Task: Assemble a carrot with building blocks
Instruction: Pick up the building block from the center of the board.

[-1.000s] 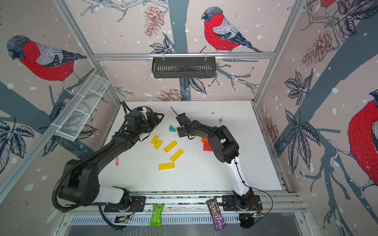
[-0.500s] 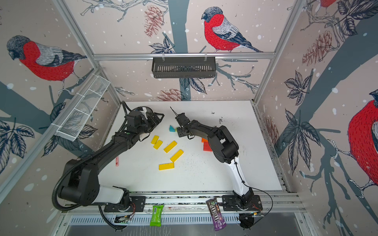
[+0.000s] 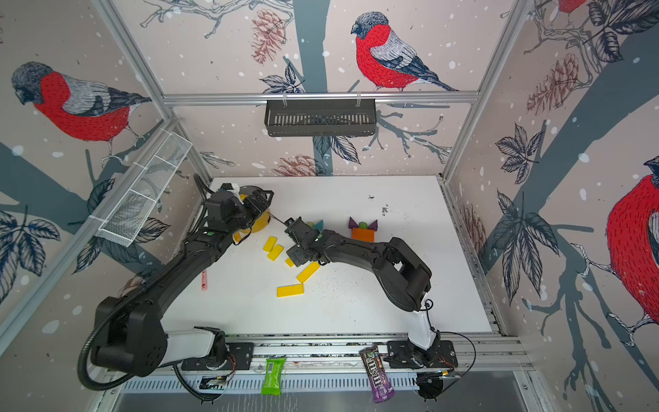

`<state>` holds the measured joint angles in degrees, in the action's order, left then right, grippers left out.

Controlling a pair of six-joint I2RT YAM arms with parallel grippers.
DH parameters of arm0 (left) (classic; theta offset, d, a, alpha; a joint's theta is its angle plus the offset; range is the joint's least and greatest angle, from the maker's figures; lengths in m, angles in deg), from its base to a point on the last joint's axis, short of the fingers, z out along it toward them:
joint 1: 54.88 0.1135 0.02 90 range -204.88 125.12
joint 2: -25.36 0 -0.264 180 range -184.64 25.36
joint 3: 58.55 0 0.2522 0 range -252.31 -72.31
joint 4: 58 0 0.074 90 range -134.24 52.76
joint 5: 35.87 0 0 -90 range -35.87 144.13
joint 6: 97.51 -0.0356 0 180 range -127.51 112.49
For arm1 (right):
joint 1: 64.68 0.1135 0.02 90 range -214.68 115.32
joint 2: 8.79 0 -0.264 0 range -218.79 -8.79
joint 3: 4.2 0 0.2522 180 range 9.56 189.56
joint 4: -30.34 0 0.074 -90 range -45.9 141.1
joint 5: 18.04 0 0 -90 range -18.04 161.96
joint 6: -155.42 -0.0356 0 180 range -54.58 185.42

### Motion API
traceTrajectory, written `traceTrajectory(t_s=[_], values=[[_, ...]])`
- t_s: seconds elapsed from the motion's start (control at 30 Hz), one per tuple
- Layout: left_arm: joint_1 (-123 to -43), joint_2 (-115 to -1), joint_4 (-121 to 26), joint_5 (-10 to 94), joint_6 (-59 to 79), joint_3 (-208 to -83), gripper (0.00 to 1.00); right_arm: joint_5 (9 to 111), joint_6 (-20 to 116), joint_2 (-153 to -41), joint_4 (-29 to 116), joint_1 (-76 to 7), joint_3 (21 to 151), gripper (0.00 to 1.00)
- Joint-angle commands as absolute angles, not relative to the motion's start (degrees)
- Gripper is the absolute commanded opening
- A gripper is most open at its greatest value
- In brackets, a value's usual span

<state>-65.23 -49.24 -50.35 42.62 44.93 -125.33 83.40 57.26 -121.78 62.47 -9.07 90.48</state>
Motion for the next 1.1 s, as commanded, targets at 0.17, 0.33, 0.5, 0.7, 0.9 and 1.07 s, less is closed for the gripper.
traceTrajectory(t_s=[0.17, 0.33, 0.5, 0.7, 0.9, 1.07], values=[[-62.5, -46.9, -50.3, 46.7, 44.2, -124.7, 0.98, 80.0, 63.5, -128.6, 64.8, -7.8, 96.6, 1.0], [-62.4, -47.2, -50.7, 45.5, 44.2, -124.8, 0.98, 77.9, 61.6, -131.2, 65.5, -8.1, 98.5, 0.99], [-62.4, -47.2, -51.3, 44.9, 44.3, -124.5, 0.97, 77.2, 59.4, -132.9, 64.7, -8.9, 98.6, 1.0], [-62.4, -48.0, -51.6, 43.9, 44.5, -124.5, 0.96, 75.9, 57.0, -133.5, 63.2, -10.1, 97.8, 1.0], [-62.2, -48.0, -51.8, 43.7, 44.6, -124.5, 0.95, 81.8, 54.1, -132.3, 62.9, -9.3, 96.4, 0.86], [-62.2, -48.3, -52.2, 43.0, 44.7, -124.4, 0.94, 87.9, 48.4, -129.8, 62.8, -9.5, 95.5, 0.85]])
